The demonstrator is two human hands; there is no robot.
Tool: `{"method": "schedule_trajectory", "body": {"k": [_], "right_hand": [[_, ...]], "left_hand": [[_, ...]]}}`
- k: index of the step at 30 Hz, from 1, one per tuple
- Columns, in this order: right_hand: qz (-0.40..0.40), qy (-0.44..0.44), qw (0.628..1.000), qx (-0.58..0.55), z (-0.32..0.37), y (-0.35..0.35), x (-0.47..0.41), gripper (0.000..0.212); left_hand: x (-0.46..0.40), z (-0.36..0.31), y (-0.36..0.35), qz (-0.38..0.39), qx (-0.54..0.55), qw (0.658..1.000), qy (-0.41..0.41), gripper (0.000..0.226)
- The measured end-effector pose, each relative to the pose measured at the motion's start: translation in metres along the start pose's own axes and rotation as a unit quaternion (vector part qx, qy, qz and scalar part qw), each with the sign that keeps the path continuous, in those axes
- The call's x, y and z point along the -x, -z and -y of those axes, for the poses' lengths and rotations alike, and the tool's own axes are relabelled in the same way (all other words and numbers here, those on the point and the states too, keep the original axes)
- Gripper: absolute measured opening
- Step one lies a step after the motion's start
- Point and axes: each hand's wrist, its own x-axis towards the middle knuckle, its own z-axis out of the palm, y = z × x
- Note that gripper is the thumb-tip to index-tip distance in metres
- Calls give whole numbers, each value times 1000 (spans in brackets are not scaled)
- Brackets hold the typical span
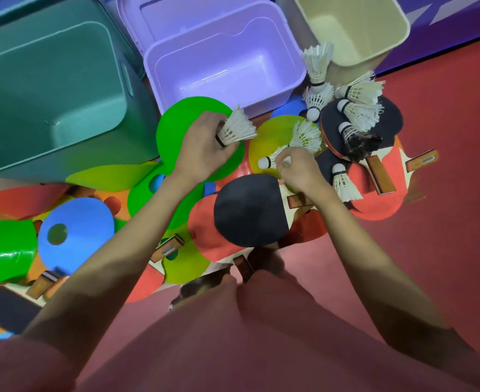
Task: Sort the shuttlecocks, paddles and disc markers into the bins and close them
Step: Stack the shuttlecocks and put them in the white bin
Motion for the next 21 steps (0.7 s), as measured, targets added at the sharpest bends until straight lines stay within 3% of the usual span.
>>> {"method": "schedule_trajectory", "body": {"k": [7, 9, 11, 13, 15, 19, 21], "right_hand": [[-44, -48, 993, -96, 6, -7, -7, 19], [-46, -50, 988, -139, 11, -8, -6, 31], [-29, -61, 984, -167, 16, -7, -5, 44], [3, -65, 981, -183, 17, -4, -6, 38], [-15, -23, 985, -172, 19, 2, -5, 25], [-137, 142, 967, -159, 24, 18, 5, 14], [-131, 198, 961, -144, 29, 20, 15, 13]], "left_hand": [[39, 16, 9, -35, 38, 997, 53, 37], [47, 20, 7, -38, 50, 996, 70, 36], [54, 22, 6, -35, 64, 994, 76, 37], [60, 25, 3, -33, 66, 994, 77, 37], [65, 28, 0, -27, 53, 995, 76, 38], [70, 28, -4, -14, 48, 996, 71, 41], [68, 21, -7, -6, 70, 996, 62, 42]]}}
